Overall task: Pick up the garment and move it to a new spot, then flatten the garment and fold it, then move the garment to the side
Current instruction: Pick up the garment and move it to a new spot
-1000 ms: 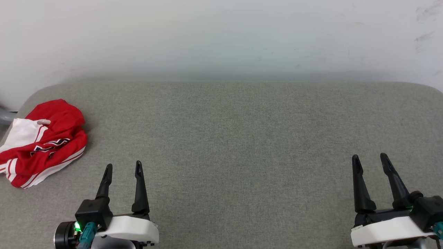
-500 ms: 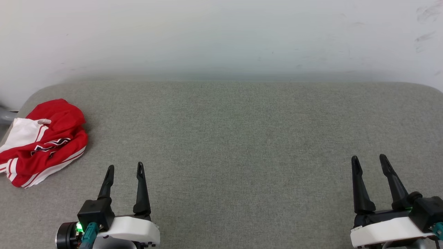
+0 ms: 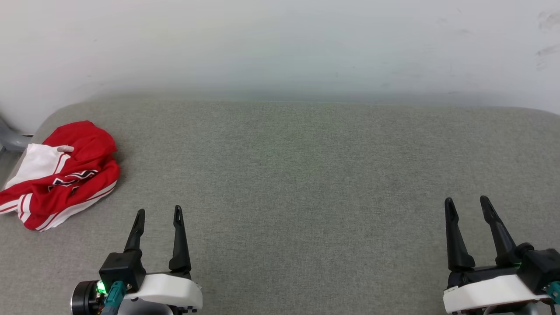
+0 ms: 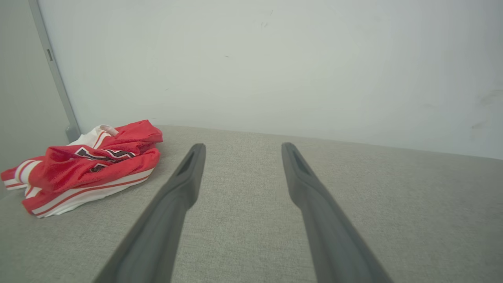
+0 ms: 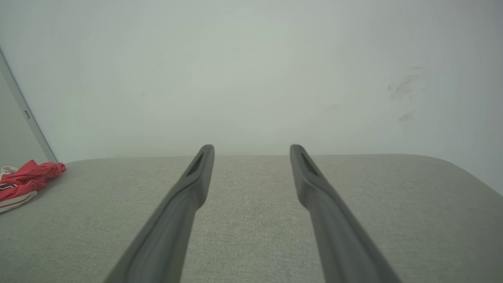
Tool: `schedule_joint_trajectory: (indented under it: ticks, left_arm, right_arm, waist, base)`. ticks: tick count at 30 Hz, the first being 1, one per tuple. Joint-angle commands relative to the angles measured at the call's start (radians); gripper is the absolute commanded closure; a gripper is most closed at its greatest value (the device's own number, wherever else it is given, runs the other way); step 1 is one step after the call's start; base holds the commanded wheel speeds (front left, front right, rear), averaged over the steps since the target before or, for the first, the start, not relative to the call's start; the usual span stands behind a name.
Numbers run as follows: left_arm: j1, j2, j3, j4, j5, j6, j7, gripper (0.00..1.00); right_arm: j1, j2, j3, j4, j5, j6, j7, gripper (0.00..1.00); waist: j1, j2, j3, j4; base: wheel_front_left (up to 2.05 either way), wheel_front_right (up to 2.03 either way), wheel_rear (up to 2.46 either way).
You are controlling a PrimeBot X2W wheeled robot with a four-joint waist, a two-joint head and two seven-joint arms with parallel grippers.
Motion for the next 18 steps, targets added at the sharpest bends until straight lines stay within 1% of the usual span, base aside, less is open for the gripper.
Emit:
schedule_joint_trajectory:
  ticks: [1, 8, 18]
  left_arm:
    - [-0.009, -0.001, -0.001, -0.001, 0.002, 0.001, -0.005, 0.0]
    - [-0.012, -0.001, -0.001, 0.001, 0.001, 0.003, -0.005, 0.0]
    - [-0.017, -0.001, 0.014, 0.0, 0.006, 0.004, -0.004, 0.0]
  right_arm:
    - [0.01, 0.002, 0.001, -0.002, 0.002, -0.001, -0.002, 0.0]
    - [0.013, 0.002, 0.002, -0.006, -0.001, -0.001, -0.002, 0.0]
    - [0.012, 0.002, 0.003, -0.01, -0.008, -0.001, -0.002, 0.0]
  waist:
    - [0.0001, 0.0, 0.001, 0.007]
    - [0.0001, 0.0, 0.008, 0.066]
    - [0.0001, 0.0, 0.015, 0.179]
  base:
    - [0.0, 0.0, 0.0]
    - [0.0, 0.0, 0.0]
    - [0.0, 0.0, 0.0]
